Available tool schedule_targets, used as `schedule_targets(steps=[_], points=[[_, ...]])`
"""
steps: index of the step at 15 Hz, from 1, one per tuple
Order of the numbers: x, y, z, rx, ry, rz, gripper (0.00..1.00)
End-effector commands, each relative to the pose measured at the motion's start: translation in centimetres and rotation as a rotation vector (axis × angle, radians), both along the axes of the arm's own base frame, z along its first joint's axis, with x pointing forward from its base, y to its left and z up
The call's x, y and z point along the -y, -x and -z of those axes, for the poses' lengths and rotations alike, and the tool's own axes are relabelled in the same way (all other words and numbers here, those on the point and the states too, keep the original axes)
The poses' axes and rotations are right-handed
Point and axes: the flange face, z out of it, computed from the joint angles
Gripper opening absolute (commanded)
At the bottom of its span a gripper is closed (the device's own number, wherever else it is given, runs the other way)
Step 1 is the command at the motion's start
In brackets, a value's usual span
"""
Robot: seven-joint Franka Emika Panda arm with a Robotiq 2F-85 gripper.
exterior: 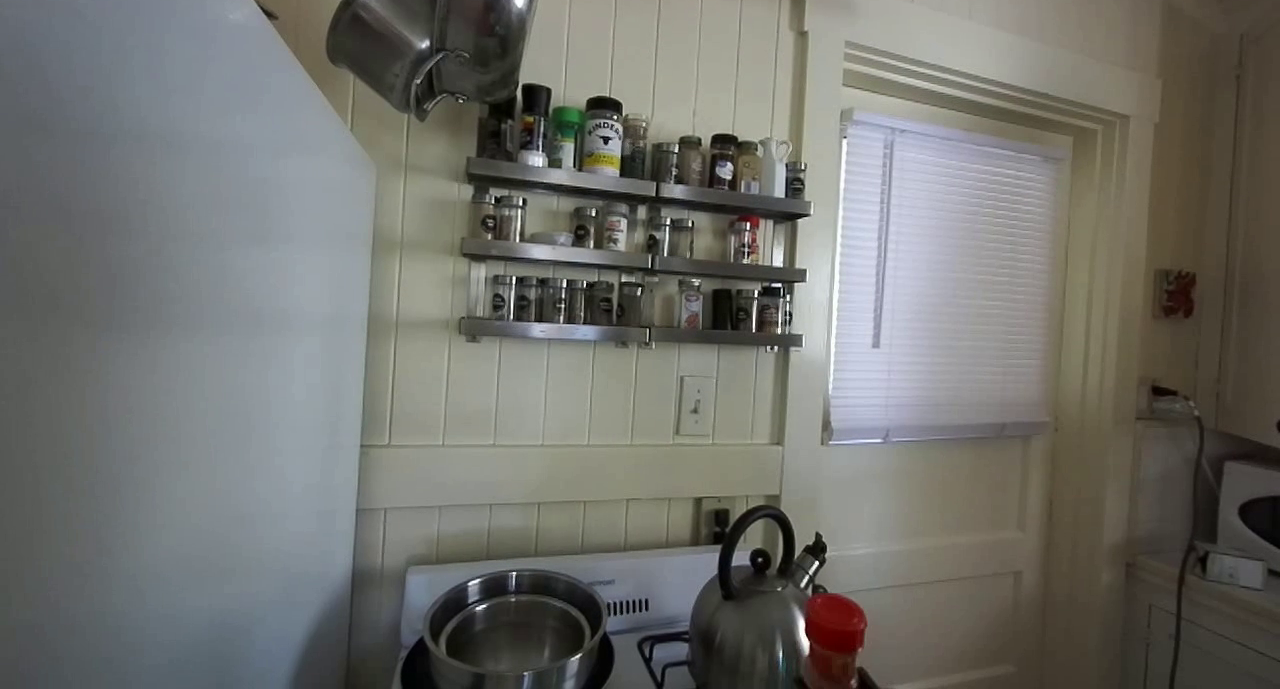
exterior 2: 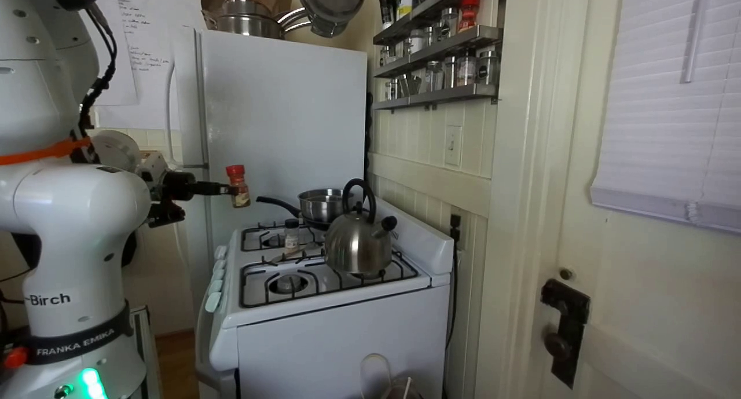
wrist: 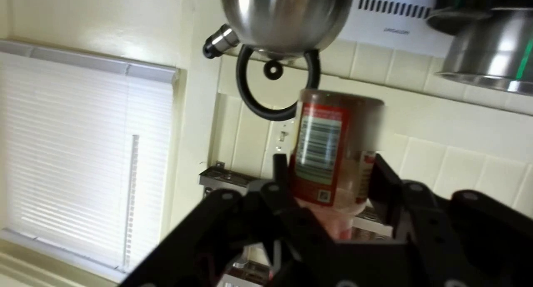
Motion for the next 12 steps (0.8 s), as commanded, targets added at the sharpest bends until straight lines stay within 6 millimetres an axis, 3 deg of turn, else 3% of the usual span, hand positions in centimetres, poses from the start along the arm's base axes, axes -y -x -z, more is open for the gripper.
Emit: schedule_targets(steps=[1, 3, 4, 5, 6, 8, 10, 11, 12], points=[[2.0, -3.5, -4.8, 0.021, 0.020, 0.097, 0.24], [3.2, -4.8, -7.8, 0.042, 0.022, 0.135, 0.24], [5.7, -4.7, -8.4, 0.044, 0.015, 0.136, 0.24], [6.2, -5.3, -10.0, 0.056, 0.017, 0.140, 0.24], [5.2, -6.7, -12.6, 0.083, 0.019, 0.158, 0.24], [6.7, -7.9, -15.9, 0.152, 0.001, 0.154, 0.24], [10.6, -7.4, -17.2, 0.237, -0.065, 0.144, 0.24], [9.9, -8.8, -19.9, 0.274, -0.088, 0.157, 0.24], [10.7, -9.4, -21.5, 0.308, -0.109, 0.163, 0.24]])
